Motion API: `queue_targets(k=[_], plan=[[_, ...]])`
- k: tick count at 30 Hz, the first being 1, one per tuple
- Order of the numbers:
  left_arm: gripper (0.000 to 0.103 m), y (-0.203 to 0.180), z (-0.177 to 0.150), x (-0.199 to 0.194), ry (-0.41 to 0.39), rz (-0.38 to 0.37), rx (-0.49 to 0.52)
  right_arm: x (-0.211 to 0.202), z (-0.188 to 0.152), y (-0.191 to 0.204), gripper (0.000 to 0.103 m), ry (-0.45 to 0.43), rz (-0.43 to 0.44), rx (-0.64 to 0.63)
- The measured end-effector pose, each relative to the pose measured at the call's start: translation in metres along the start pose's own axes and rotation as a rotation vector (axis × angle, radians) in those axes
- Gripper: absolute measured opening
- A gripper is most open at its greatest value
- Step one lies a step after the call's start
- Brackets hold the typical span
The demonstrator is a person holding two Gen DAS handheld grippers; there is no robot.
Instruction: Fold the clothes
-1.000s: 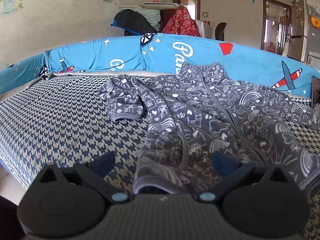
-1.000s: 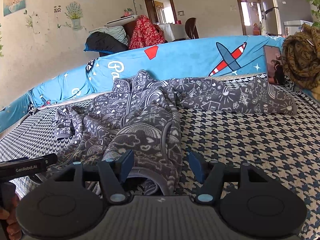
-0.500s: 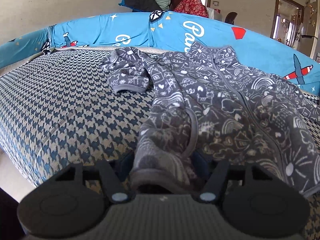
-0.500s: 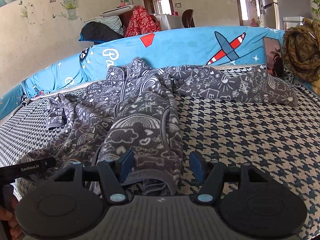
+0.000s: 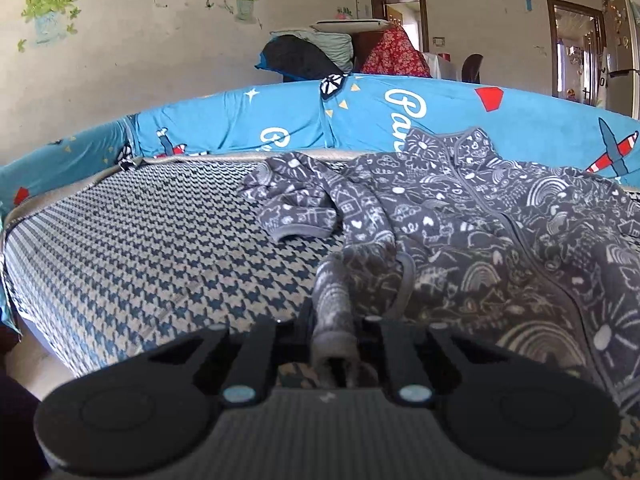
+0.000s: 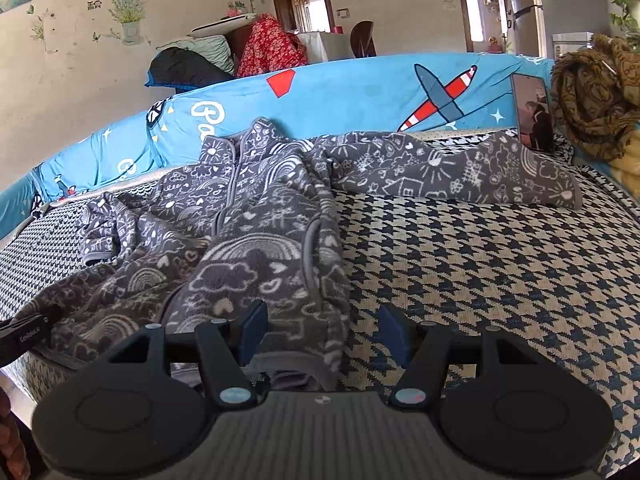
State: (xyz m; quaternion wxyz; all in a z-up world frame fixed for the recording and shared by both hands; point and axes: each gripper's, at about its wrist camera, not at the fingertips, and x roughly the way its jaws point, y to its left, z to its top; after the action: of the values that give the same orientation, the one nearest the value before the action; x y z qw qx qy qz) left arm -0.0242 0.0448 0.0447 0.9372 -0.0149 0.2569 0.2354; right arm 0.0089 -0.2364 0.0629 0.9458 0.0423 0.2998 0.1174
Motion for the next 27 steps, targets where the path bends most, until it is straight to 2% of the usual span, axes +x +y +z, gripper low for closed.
queue_targets(k=[6,10,13,15,18,20,21,24,27], plan=[[0.012,0.021,0.003,0.003,0.023,0.094,-0.043,0.0,0.001,-0.017,0.061,0.015,-0.047,0.06],[0.013,0.024,0.003,0.001,0.004,0.117,-0.025,0.001,0.002,-0.024,0.061,0.026,-0.014,0.107],[0.011,0.035,0.005,0.004,-0.008,0.198,-0.05,0.001,0.001,-0.023,0.061,0.034,0.01,0.109],[0.01,0.053,0.006,0.011,0.032,0.237,-0.116,0.003,-0.001,-0.02,0.061,0.052,0.028,0.086],[0.012,0.078,0.003,0.019,0.108,0.218,-0.237,0.002,-0.007,-0.014,0.061,0.088,0.073,0.055],[0.014,0.081,0.002,0.012,0.085,0.197,-0.254,0.0,-0.014,-0.009,0.061,0.11,0.092,0.037],[0.02,0.082,0.002,0.008,0.072,0.187,-0.258,-0.002,-0.018,-0.007,0.061,0.121,0.102,0.028],[0.026,0.078,0.005,-0.002,0.033,0.161,-0.258,-0.005,-0.027,0.002,0.061,0.141,0.135,-0.017],[0.033,0.065,0.009,-0.01,-0.005,0.135,-0.227,-0.007,-0.033,0.015,0.061,0.128,0.122,-0.103]])
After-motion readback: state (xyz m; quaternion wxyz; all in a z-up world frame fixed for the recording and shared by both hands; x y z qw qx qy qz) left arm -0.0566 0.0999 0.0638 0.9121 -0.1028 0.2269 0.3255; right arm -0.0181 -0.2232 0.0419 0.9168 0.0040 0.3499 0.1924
